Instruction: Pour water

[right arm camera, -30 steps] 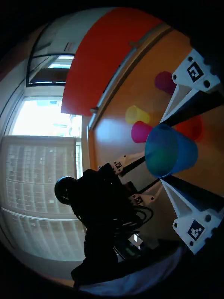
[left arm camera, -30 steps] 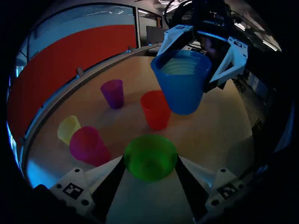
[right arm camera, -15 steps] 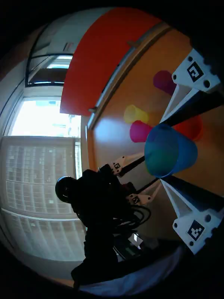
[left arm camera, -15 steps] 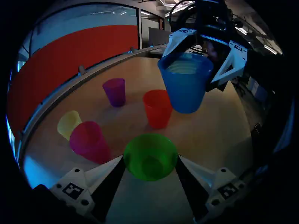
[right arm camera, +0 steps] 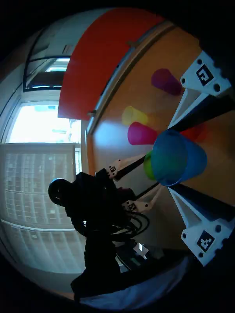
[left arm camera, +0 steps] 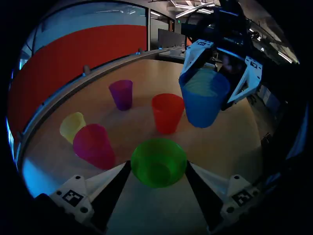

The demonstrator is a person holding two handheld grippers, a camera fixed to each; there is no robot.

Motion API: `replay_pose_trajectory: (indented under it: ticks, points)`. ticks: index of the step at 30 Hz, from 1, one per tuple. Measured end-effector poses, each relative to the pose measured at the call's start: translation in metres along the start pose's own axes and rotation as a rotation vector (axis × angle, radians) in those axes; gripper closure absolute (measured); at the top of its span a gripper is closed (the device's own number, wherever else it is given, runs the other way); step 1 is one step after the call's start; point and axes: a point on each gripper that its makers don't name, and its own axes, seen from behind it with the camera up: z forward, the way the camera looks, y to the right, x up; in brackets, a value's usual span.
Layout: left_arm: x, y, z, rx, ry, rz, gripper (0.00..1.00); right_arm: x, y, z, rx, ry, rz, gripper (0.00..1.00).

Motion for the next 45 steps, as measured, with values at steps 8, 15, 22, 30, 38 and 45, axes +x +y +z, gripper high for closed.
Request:
replay_pose_trajectory:
  ticks: [8,15,22,30,38,45]
  points:
    - [0.001,-0.001,-0.006,0.015,0.004,0.006,0.01,-0.019,-0.006,0.006,0.017,-0.020,0.014,0.07]
    - [0.002,0.002,-0.013,0.017,0.014,0.008,0.00,-0.033,-0.011,0.010,0.029,-0.034,0.026,0.07]
    - [0.003,0.004,-0.020,0.024,0.015,0.016,0.00,-0.051,-0.015,0.015,0.038,-0.056,0.020,0.07]
    - [0.006,0.007,-0.030,0.032,0.027,0.027,0.01,-0.064,-0.018,0.020,0.043,-0.077,0.003,0.07]
    - [0.009,0.015,-0.039,0.029,0.041,0.042,0.01,-0.074,-0.018,0.022,0.047,-0.090,0.003,0.07]
    - [0.009,0.017,-0.043,0.035,0.045,0.046,0.01,-0.081,-0.018,0.023,0.043,-0.100,-0.003,0.07]
